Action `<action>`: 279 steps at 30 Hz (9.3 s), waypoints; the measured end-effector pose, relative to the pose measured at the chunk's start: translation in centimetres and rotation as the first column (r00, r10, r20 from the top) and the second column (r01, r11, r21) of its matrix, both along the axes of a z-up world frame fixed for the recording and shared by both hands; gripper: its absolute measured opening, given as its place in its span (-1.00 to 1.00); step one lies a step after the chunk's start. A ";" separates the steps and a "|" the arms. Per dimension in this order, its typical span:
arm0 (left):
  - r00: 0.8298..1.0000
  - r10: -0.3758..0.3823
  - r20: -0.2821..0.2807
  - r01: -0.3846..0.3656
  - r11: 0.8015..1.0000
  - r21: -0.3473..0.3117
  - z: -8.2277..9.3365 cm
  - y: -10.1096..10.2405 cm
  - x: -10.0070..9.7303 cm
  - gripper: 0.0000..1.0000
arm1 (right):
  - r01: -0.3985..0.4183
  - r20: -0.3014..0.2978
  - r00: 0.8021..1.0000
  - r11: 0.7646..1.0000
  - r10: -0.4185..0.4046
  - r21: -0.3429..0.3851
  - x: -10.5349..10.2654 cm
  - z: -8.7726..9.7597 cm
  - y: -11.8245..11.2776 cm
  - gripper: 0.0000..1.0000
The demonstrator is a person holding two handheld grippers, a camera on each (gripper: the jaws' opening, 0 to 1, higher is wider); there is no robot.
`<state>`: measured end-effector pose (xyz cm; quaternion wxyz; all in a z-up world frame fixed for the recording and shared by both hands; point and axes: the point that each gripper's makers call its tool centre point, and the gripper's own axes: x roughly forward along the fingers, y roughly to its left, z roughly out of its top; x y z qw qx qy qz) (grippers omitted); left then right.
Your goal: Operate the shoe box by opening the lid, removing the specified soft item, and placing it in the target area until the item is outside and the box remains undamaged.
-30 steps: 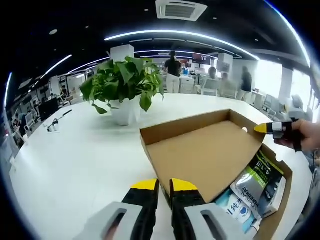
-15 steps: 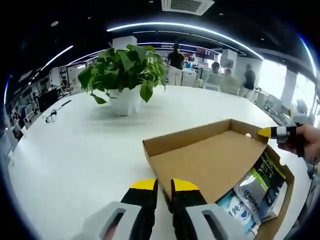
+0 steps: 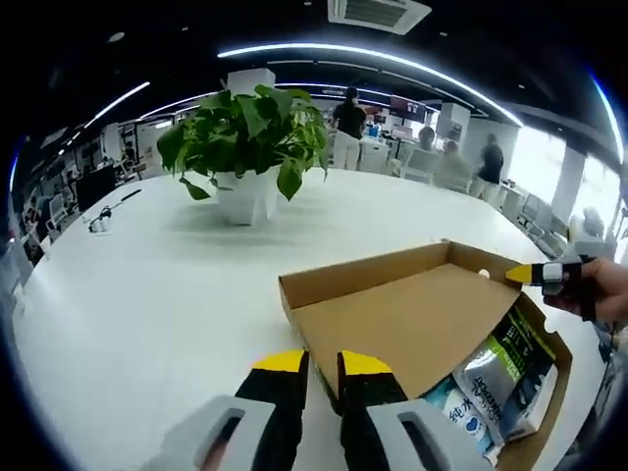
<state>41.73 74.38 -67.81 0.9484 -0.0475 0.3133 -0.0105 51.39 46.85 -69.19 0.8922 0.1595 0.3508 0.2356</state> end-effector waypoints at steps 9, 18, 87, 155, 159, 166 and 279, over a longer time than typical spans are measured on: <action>1.000 -0.006 0.024 0.007 1.000 -0.022 0.9 0.1 -1.2 -0.76 | 0.002 0.000 1.000 1.000 -0.002 0.010 -1.4 0.7 -1.6 -0.79; 0.998 -0.002 0.056 0.003 1.000 -0.030 2.0 0.0 -3.1 -0.75 | -0.015 0.023 1.000 1.000 0.015 0.014 -3.8 1.6 -3.5 -0.72; 0.991 -0.115 0.069 0.125 0.979 -0.163 2.4 -8.4 -13.7 -0.64 | -0.252 0.055 0.963 0.953 0.264 -0.170 -14.2 0.6 -1.3 -0.50; 0.956 -0.209 -0.205 0.118 0.917 -0.382 -4.1 -14.7 -8.2 -0.55 | -0.303 -0.021 0.947 0.872 0.320 -0.385 -14.6 -1.7 -0.6 -0.31; 0.959 -0.196 -0.206 0.089 0.894 -0.439 -4.4 -15.1 -7.7 -0.56 | -0.301 -0.019 0.948 0.874 0.318 -0.381 -14.7 -1.8 -0.7 -0.33; 0.959 -0.181 -0.219 0.042 0.853 -0.521 -5.2 -16.0 -7.7 -0.64 | -0.292 -0.018 0.952 0.887 0.307 -0.358 -15.3 -2.1 -0.7 -0.35; 0.816 -0.572 -0.086 0.465 0.737 -0.490 2.7 -36.7 -9.5 -1.00 | 0.253 -0.032 0.967 0.953 -0.252 0.165 -20.0 2.4 -21.7 -1.00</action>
